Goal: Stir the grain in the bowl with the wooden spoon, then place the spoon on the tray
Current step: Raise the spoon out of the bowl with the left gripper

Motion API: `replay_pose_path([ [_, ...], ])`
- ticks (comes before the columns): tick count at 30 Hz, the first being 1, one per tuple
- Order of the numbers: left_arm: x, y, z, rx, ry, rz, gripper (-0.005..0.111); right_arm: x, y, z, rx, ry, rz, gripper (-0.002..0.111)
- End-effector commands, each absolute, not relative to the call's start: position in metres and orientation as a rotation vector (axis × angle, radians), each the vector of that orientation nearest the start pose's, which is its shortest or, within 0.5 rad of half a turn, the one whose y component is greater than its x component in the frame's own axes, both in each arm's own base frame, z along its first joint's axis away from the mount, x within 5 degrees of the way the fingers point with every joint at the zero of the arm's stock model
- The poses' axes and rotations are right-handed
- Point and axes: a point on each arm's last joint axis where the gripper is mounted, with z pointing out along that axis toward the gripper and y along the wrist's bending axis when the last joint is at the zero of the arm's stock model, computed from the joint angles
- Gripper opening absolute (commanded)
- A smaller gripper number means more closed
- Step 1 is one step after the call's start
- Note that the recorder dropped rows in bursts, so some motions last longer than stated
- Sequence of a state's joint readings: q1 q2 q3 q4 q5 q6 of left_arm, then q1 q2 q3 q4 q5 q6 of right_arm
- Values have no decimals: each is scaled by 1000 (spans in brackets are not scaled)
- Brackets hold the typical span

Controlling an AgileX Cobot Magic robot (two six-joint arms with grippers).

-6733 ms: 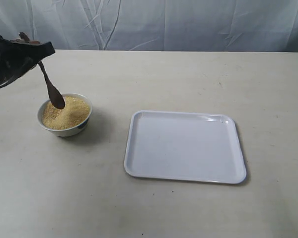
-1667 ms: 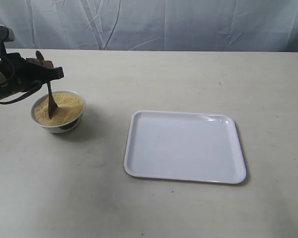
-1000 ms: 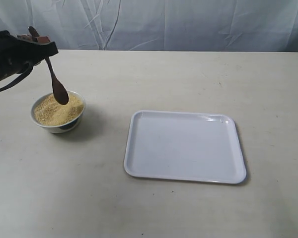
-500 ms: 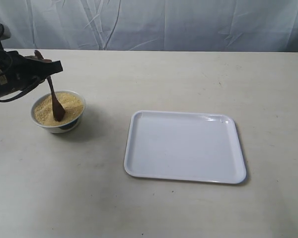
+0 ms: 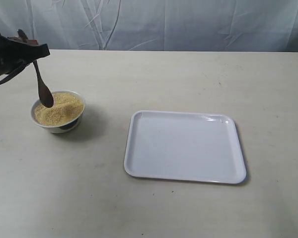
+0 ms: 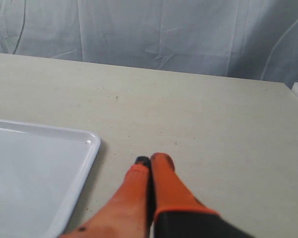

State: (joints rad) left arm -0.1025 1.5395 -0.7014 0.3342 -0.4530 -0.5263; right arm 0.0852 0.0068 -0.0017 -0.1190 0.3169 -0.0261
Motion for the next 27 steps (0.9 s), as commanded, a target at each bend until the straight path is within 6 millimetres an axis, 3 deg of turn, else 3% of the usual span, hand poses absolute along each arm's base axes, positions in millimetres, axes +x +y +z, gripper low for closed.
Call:
replay_pose_path([
  [1, 314, -43, 215, -7, 1933, -317, 0, 54, 1, 186, -172, 1779, -75, 0],
  [9, 322, -46, 186, -63, 2021, -367, 0, 54, 1, 186, -172, 1779, -75, 0],
  [14, 320, -58, 199, -11, 1933, -555, 0, 54, 1, 186, -172, 1779, -75, 0],
  [19, 320, -50, 214, -17, 1873, -496, 0, 54, 1, 186, -172, 1779, -75, 0],
  [22, 322, -47, 216, 114, 1858, -368, 0, 54, 1, 186, -172, 1779, -75, 0],
  [27, 329, -47, 187, 117, 1949, -362, 0, 54, 1, 186, -172, 1779, -75, 0],
])
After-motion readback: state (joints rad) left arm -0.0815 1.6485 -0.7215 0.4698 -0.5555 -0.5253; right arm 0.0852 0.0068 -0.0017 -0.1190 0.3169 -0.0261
